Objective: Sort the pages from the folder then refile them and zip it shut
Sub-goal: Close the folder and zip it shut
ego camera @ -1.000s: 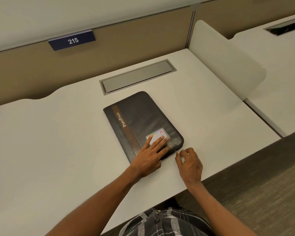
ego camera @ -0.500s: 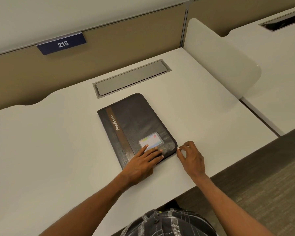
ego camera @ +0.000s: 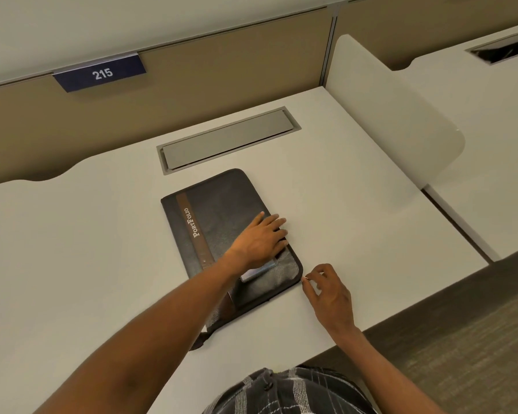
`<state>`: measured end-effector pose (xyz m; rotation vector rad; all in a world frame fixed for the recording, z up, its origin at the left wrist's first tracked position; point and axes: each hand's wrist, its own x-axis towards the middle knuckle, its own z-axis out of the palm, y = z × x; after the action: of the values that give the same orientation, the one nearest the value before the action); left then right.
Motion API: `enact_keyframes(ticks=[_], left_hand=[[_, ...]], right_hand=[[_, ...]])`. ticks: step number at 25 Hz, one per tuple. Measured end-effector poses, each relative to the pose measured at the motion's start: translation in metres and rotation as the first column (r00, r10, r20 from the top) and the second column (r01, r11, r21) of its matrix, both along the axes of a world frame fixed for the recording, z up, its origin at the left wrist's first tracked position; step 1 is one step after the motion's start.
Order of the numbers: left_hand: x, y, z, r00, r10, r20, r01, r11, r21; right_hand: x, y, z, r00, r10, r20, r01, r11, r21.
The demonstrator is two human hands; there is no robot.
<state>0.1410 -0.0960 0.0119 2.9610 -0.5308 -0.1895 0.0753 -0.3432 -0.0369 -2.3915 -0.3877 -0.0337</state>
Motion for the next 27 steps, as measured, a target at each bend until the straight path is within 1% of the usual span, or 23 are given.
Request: enact_keyframes(ticks=[6,8,14,21,27], left_hand=[[0.013,0.005,-0.002,0.997,-0.066,0.035,0.067,0.998,-0.012],[0.014,0.003,0.0,0.997,-0.066,0.037,0.067,0.997,-0.037],[0.008,-0.006,0.0,0.998,-0.002,0.056,0.007,0.996,-0.086],[0.005,-0.01,-0.001,0.997,0.049,0.052,-0.043,0.993,-0.111],[0.001,-0.012,-0.005,0.994,0.076,0.073,-0.07,0.994,-0.087]], right_hand=[[0.011,-0.004,0.001,0.999,0.047,-0.014,-0.048,0.999,-0.021],[0.018,-0.006,0.001,0.999,0.047,0.012,-0.046,0.998,-0.046],[0.053,-0.005,-0.002,0.995,0.082,0.065,-0.076,0.993,-0.085],[0.094,0.023,0.0,0.986,0.118,0.114,-0.105,0.988,-0.113],[0.12,0.046,0.002,0.985,0.141,0.103,-0.129,0.985,-0.114]])
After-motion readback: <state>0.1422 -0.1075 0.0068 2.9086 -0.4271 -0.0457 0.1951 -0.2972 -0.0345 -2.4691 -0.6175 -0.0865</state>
